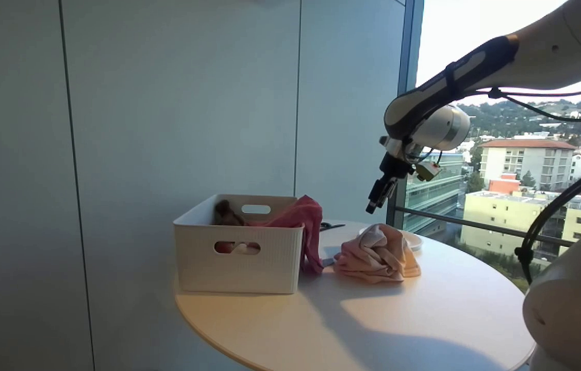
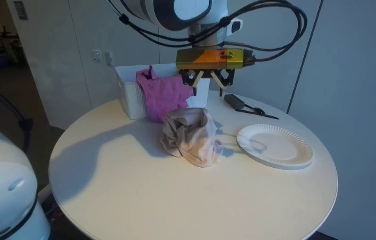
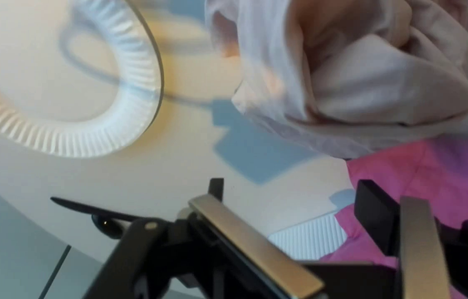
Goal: Move the clothes from the box and place them on the table
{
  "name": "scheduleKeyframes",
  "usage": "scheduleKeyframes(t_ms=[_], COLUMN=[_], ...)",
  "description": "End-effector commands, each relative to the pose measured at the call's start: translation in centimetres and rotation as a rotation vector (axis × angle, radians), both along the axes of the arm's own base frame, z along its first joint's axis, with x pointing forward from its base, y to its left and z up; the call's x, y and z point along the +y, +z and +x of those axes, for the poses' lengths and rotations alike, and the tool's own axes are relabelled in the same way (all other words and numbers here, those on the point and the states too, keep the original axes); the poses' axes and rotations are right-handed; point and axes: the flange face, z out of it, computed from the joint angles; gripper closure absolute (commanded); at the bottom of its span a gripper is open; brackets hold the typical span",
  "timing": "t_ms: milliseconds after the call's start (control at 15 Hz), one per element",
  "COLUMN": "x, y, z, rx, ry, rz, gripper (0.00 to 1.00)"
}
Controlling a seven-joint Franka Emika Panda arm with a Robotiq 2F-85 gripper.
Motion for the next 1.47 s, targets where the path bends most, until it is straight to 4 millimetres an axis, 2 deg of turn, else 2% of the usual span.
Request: scheduleKeyframes(t_ms=[0, 267, 400, 733, 1000, 1267, 1400], x=[2.1, 5.0, 6.4, 9.9, 12.7, 13.8, 14.4], y=[5.6, 8.9, 9.4, 9.2, 7.3, 3.1, 1.6], z=[-2.6, -3.4, -3.2, -0.4, 2.5, 5.7, 6.8], rx=[-0.131, -0.195, -0.206, -0.224, -0.135, 0.074, 0.133], ry=[0.081, 0.276, 0.370, 0.600, 0.747, 0.703, 0.719], rz=[-0.043, -0.019, 0.025, 0.168, 0.285, 0.243, 0.233], gripper=[0.00, 0.00, 0.00, 0.00, 0.00, 0.00, 0.00])
